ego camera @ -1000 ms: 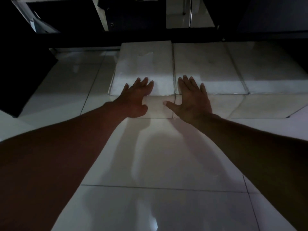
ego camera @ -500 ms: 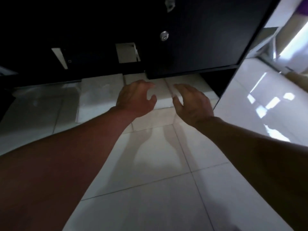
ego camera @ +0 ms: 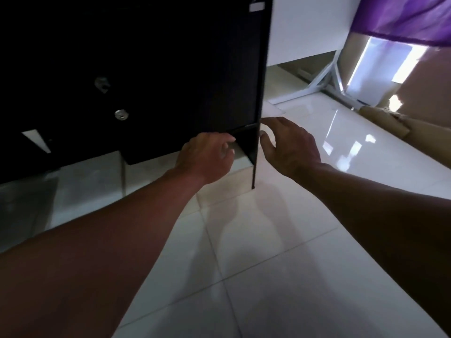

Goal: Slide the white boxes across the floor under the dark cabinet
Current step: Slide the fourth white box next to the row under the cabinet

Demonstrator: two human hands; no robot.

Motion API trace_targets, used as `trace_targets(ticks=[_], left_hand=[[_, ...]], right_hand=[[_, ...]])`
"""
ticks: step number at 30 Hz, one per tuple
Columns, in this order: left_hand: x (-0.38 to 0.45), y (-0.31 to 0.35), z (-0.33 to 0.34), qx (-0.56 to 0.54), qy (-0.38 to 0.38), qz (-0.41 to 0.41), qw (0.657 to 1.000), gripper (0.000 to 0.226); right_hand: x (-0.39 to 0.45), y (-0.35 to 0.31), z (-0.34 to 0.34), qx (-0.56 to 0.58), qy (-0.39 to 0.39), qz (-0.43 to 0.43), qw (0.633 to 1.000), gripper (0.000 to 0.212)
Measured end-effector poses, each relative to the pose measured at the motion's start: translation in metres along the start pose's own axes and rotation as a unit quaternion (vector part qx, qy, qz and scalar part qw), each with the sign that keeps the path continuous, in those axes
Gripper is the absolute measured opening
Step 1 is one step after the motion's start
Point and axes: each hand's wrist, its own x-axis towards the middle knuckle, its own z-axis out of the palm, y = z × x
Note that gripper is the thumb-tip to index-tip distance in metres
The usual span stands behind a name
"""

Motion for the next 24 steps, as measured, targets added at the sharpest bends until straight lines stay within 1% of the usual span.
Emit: trace_targets(ticks=[5,9,13,17,20,24], left_hand=[[0.051,0.072,0.028,0.003,-0.028,0.011,1.0,0.037],[0.097,0.108,0.036,0.021,-0.025,0.028,0.999,0.039],[0.144,0.138,0.045,0.028,-0.026,0.021,0.999,0.042],[0.176,0.155,0.071,0.016,-0.026,0.018,0.999,0.042],[0.201,0.16,0.096,0.015,-0.025,-0.008,1.0,0.042],[0.238,0.155,0.112,0.006,-0.007,-0.038,0.999,0.041]], right_hand=[[0.029,0.069,-0.031,0.01,0.004,0.027,1.0,0.037],[0.051,0.109,-0.049,0.025,0.012,0.048,0.998,0.038],[0.069,0.148,-0.059,0.038,0.014,0.07,0.997,0.038],[0.095,0.178,-0.055,0.038,0.014,0.072,0.997,0.038],[0.116,0.199,-0.044,0.048,0.01,0.07,0.996,0.039],[0.154,0.221,-0.03,0.061,-0.009,0.063,0.996,0.042]])
